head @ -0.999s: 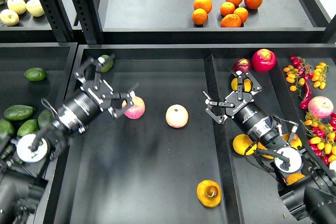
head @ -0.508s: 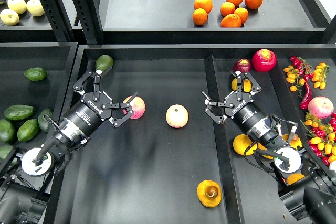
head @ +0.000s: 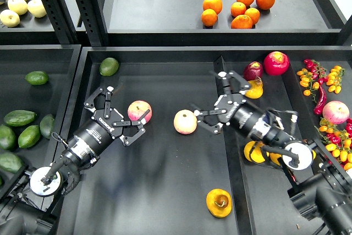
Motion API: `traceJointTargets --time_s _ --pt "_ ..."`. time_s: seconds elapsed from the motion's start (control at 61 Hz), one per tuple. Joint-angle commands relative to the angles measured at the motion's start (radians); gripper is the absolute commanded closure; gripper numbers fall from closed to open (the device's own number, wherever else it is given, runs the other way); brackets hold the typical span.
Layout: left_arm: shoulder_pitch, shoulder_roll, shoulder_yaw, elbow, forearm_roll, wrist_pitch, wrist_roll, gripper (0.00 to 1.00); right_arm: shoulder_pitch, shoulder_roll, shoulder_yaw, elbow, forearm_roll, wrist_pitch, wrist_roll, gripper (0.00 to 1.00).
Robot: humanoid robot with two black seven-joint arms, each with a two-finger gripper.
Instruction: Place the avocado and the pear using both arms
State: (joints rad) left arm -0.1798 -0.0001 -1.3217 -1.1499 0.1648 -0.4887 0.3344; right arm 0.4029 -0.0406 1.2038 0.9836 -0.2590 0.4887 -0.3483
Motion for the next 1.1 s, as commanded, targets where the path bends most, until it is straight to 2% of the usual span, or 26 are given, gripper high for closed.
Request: traceJointTargets --time_s 0.0,0.066,0.213,0.311,0.426,0.442,1.081 --pt "0.0 0.0 0.004 0.001 0.001 0.0 0.0 0.01 0.03 -0.102 -0.075 0.061 0.058 0.0 -0.04 0.01" --pt "0.002 0.0 0.004 0.001 0.001 0.0 0.001 0.01 0.045 -0.153 -0.113 0.082 0.098 0.0 -0.064 0.01" --pt "0.002 0.0 0.004 0.012 0.001 0.0 0.0 0.01 0.077 -0.346 -0.26 0.19 0.243 0.0 -0.14 0.02" --pt "0.002 0.0 0.006 0.013 0.001 0.0 0.0 0.01 0.131 -0.453 -0.368 0.233 0.28 0.0 -0.14 0.02" --pt "0.0 0.0 0.007 0.013 0.001 0.0 0.0 0.01 0.175 -0.51 -0.455 0.234 0.279 0.0 -0.14 0.02" --pt "0.0 0.0 0.009 0.012 0.001 0.0 0.0 0.01 0.197 -0.521 -0.514 0.234 0.276 0.0 -0.14 0.02" --pt "0.0 0.0 0.01 0.013 0.002 0.0 0.0 0.01 0.289 -0.631 -0.836 0.21 0.041 0.0 -0.14 0.01"
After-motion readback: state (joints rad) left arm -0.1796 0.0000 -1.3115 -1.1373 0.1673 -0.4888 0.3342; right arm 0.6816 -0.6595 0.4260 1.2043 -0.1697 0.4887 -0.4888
